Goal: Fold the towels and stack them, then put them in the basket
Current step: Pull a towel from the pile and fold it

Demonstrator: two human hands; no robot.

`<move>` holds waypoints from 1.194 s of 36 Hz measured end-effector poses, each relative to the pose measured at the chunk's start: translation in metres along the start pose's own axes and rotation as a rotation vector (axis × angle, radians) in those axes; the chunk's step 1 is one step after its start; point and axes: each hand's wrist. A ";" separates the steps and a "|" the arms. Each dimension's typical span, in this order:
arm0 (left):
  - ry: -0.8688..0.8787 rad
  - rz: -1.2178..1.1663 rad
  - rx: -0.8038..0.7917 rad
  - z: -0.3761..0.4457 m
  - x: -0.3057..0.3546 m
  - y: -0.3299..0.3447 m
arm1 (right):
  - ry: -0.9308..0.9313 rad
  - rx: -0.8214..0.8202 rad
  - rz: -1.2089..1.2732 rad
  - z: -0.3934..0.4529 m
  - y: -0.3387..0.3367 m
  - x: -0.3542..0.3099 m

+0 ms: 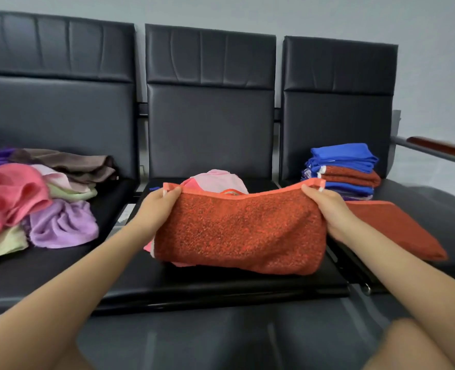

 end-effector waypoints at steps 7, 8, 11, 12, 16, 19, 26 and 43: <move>0.099 0.562 -0.088 0.025 -0.019 0.023 | -0.054 -0.101 -0.719 0.035 0.016 0.042; 0.108 0.591 -0.097 0.029 -0.022 0.025 | -0.049 -0.131 -0.763 0.040 0.018 0.047; 0.131 0.600 -0.087 0.040 -0.026 0.029 | -0.088 -0.106 -0.705 0.050 0.024 0.047; 0.128 0.586 -0.071 0.045 -0.028 0.029 | -0.109 -0.067 -0.666 0.056 0.027 0.046; 0.120 0.456 0.072 0.070 -0.034 0.027 | -0.162 0.073 -0.488 0.081 0.041 0.041; 0.088 0.411 0.159 0.083 -0.034 0.027 | -0.163 0.119 -0.461 0.101 0.048 0.041; -0.111 0.526 -0.045 0.106 -0.055 0.034 | -0.054 -0.130 -0.985 0.137 0.059 0.080; -0.168 0.270 0.018 0.107 -0.058 0.020 | -0.090 -0.004 -0.434 0.141 0.066 0.081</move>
Point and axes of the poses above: each hand's wrist, its own z-axis towards the middle knuckle, its own y-axis out of the palm, x = y × z
